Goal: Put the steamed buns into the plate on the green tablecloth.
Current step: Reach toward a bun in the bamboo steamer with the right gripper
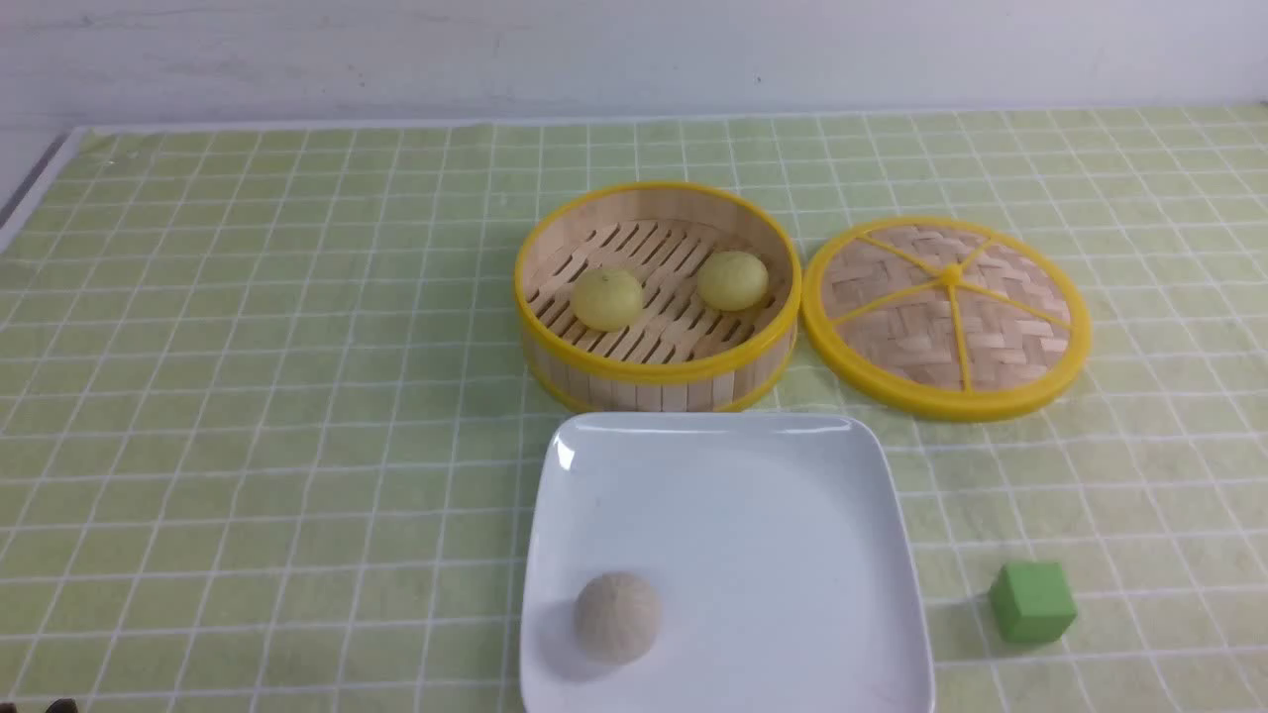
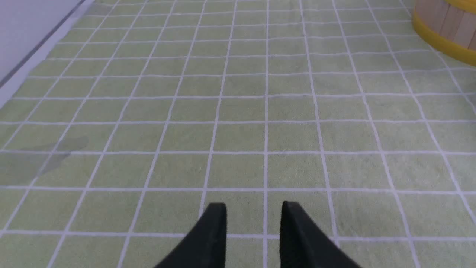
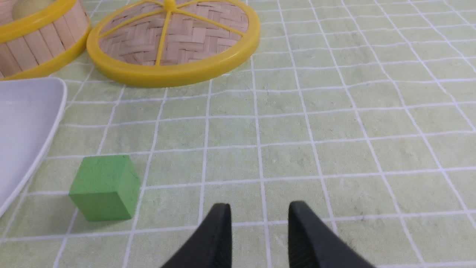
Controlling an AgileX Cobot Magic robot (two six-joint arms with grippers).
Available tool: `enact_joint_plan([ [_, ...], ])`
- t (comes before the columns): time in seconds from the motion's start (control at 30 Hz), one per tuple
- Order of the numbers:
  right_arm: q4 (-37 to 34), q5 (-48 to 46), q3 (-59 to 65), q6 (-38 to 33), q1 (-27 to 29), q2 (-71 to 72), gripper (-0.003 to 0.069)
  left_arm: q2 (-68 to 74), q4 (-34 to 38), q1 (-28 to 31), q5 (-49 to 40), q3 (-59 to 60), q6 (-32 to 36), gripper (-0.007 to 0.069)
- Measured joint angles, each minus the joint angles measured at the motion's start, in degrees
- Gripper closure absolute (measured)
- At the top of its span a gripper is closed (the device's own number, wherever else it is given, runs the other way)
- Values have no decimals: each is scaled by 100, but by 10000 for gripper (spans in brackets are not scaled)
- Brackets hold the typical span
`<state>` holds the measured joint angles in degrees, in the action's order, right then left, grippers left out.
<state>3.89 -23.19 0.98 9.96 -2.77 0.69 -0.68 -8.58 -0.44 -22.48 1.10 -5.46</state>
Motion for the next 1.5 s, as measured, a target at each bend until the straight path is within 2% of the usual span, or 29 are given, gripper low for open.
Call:
enact_joint_plan([
  [1.4,56,0,0,0,0,0,419,0,-5,0,0,0,0,384],
  [1.47,-38,13,0,91,0,0,419,0,29,0,12,0,-32,384],
  [1.5,-389,18,0,304,0,0,419,0,237,0,58,11,-216,384],
])
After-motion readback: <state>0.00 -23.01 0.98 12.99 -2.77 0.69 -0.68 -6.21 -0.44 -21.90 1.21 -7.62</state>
